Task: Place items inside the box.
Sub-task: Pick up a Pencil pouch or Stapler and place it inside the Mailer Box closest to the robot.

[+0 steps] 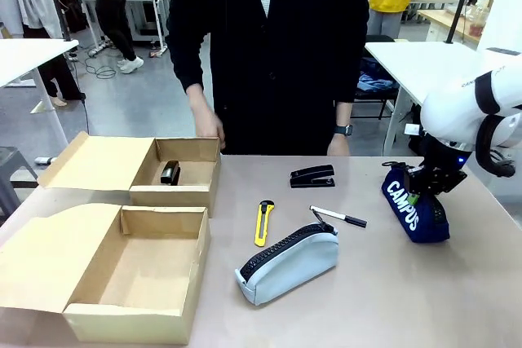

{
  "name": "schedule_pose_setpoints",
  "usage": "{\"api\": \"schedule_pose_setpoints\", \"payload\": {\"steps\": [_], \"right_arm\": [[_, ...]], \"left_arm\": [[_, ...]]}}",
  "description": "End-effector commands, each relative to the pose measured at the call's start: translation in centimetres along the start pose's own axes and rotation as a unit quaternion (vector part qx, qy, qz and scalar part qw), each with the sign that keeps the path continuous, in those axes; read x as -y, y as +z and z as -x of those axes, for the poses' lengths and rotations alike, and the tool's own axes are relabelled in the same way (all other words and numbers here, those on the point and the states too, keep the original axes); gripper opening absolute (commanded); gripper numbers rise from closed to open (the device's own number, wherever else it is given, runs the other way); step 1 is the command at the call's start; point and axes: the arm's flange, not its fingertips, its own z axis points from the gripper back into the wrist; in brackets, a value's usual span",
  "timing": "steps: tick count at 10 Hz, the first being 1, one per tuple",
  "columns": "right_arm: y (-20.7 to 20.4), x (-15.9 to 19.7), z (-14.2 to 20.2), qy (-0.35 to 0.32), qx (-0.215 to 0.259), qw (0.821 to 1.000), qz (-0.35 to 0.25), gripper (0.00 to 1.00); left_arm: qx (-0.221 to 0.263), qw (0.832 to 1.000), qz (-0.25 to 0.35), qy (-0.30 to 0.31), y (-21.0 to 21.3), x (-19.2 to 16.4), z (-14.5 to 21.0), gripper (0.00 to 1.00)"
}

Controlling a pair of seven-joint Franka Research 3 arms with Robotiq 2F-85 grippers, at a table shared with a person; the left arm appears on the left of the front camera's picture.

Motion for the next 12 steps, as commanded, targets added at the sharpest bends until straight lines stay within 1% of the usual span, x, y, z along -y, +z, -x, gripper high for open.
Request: {"api": "schedule_pose_setpoints", "payload": {"steps": [1,4,6,7,8,9,10,11,12], "right_arm": [[0.2,-0.3,0.2,-0.018,-0.003,1.000,0.002,0.00],[0.8,-0.5,0.4,-0.010,-0.017,1.000,0.002,0.00],[4.0,-0.7,2.3,-0.018,-0.030,0.999,-0.010,0.00],[7.1,-1.2,4.8,-0.028,-0.067,0.997,-0.016,0.00],[11.2,-2.6,9.2,-0.031,-0.081,0.996,-0.015,0.00],[14.6,-4.0,14.5,-0.014,-0.038,0.999,0.002,0.00],[15.3,-4.6,17.6,-0.015,-0.003,1.000,0.008,0.00],[15.2,-3.9,18.5,-0.028,0.015,0.999,-0.006,0.00],[13.2,-3.2,12.9,-0.005,-0.054,0.999,-0.005,0.00]], "left_arm": [[0.001,1.000,0.008,-0.010,0.1,0.1,0.2,1.00],[0.001,1.000,0.008,-0.010,0.1,0.1,0.2,1.00],[0.001,1.000,0.008,-0.010,0.1,0.1,0.2,1.00],[0.001,1.000,0.008,-0.010,0.1,0.1,0.2,1.00],[0.001,1.000,0.008,-0.010,0.1,0.1,0.2,1.00],[0.001,1.000,0.008,-0.010,0.1,0.1,0.2,1.00],[0.001,1.000,0.008,-0.010,0.1,0.1,0.2,1.00],[0.001,1.000,0.008,-0.010,0.1,0.1,0.2,1.00],[0.001,1.000,0.008,-0.010,0.1,0.1,0.2,1.00]]}}
